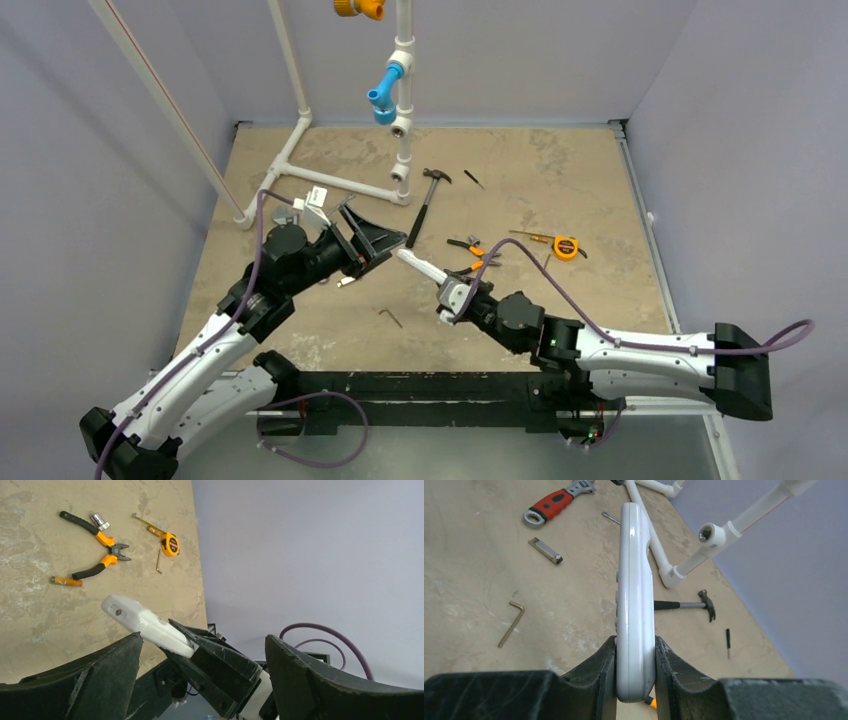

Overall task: Load the batteries into the remote control
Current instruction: Pick up the remote control from the center of the board.

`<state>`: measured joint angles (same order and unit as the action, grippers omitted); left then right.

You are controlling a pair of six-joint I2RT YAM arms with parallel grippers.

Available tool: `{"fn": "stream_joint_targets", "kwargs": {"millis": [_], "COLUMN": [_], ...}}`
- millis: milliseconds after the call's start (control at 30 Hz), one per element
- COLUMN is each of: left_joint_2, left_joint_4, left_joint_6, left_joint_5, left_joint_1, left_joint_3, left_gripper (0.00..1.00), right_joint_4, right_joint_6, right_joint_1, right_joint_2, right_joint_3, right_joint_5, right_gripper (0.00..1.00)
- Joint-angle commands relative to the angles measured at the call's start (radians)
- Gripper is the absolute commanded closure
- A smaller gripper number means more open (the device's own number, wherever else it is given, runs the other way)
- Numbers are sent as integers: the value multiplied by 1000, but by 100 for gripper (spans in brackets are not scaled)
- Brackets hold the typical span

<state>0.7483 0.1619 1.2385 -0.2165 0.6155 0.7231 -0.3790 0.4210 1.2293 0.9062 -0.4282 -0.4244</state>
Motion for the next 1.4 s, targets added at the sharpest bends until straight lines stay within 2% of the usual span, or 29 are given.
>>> {"fn": "stream_joint_targets", "kwargs": {"millis": [0,233,367,433,500,633,833,867,967,1033,1133,1200,1300,1367], "left_joint_2": [19,40,40,41,43,45,35,33,30,24,11,2,-15,-29], "left_joint_4": [-11,-16,-18,-19,-27,-43,-56,-57,-71,-92,-144,-200,-237,-261], "left_joint_6": [52,62,65,67,69,67,63,62,45,31,25,16,-24,-59], "left_joint_5": [-17,-38,-36,-37,-38,-48,-52,-51,-58,-61,-54,-47,-33,-26], "left_joint_1": [1,11,17,17,19,22,24,25,24,25,24,24,24,24], "left_joint_3": [36,31,26,26,25,23,8,6,-5,-21,-60,-84,-111,-130], "left_gripper": [11,12,13,16,23,48,80,86,100,100,100,100,100,100], "right_joint_4": [-185,-448,-494,-498,-515,-530,-560,-563,-558,-494,-301,-220,-97,-64], "right_joint_6": [301,500,585,586,587,602,605,602,555,484,345,244,27,-70], "right_joint_1": [62,156,194,209,221,226,227,226,227,228,228,228,227,226], "right_joint_2": [39,144,204,219,237,266,277,272,234,186,91,42,-33,-87], "right_joint_3": [-23,-48,-75,-89,-98,-116,-123,-120,-99,-91,-98,-104,-130,-127], "right_joint_5": [-112,-269,-301,-291,-289,-293,-294,-294,-272,-229,-131,-89,-72,-73], "right_gripper": [100,100,100,100,100,100,99,88,67,58,46,34,24,22]}}
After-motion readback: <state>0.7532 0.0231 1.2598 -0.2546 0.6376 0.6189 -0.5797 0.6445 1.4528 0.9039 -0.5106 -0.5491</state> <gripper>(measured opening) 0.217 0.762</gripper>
